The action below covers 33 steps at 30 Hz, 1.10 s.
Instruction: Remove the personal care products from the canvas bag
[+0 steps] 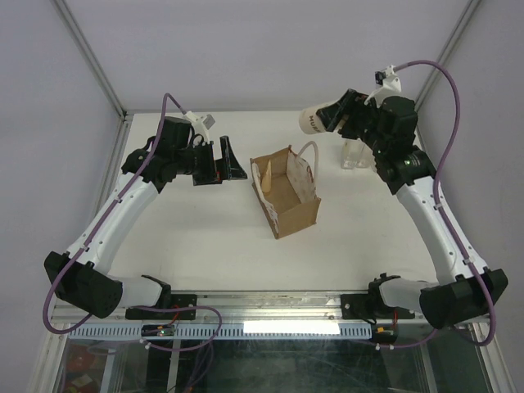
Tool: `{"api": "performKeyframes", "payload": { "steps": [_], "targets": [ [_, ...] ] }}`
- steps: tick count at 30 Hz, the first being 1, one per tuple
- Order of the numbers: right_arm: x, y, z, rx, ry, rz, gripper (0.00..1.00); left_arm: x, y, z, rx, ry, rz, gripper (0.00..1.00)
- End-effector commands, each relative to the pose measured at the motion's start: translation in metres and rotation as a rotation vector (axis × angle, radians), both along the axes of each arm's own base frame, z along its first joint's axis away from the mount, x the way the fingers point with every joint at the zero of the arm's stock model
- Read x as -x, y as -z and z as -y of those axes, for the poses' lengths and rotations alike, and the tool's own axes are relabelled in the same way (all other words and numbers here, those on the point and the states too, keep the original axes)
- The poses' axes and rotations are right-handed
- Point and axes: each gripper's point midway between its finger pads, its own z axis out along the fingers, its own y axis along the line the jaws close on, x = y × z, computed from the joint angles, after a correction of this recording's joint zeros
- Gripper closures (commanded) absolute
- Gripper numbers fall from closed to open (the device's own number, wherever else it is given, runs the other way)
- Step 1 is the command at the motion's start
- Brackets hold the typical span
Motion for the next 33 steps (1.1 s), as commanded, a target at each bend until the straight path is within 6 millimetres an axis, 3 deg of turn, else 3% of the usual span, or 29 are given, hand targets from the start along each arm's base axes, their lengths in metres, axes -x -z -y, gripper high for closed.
{"api": "performKeyframes", "payload": {
  "steps": [1,4,7,10,12,15,19,23,33],
  "targets": [
    [0.018,-0.070,0.058,0.164,0.227,0.243,1.00,-0.001,-0.008,0.006,0.024,0.029,0.042,0.01],
    [0.021,-0.037,0.093,0.323,0.363,0.196,1.00,-0.001,-0.007,0.006,0.026,0.030,0.041,0.01],
    [0.028,-0.007,0.115,0.408,0.439,0.153,1.00,-0.002,-0.006,0.007,0.030,0.033,0.037,0.01],
    [0.030,0.033,0.118,0.475,0.419,0.090,1.00,-0.002,-0.005,0.009,0.035,0.038,0.032,0.01],
    [0.031,0.071,0.119,0.505,0.401,0.018,1.00,-0.003,-0.006,0.010,0.040,0.042,0.030,0.01],
    [0.034,0.106,0.116,0.496,0.384,-0.057,1.00,-0.003,-0.007,0.011,0.044,0.043,0.032,0.01],
    [0.031,0.133,0.115,0.492,0.376,-0.090,1.00,-0.003,-0.009,0.011,0.047,0.038,0.034,0.01],
    [0.015,0.158,0.119,0.552,0.372,-0.119,1.00,-0.003,-0.011,0.011,0.051,0.041,0.040,0.01],
    [-0.028,0.185,0.126,0.533,0.350,-0.180,1.00,0.001,-0.019,0.007,0.055,0.030,0.065,0.01]
  ]
}}
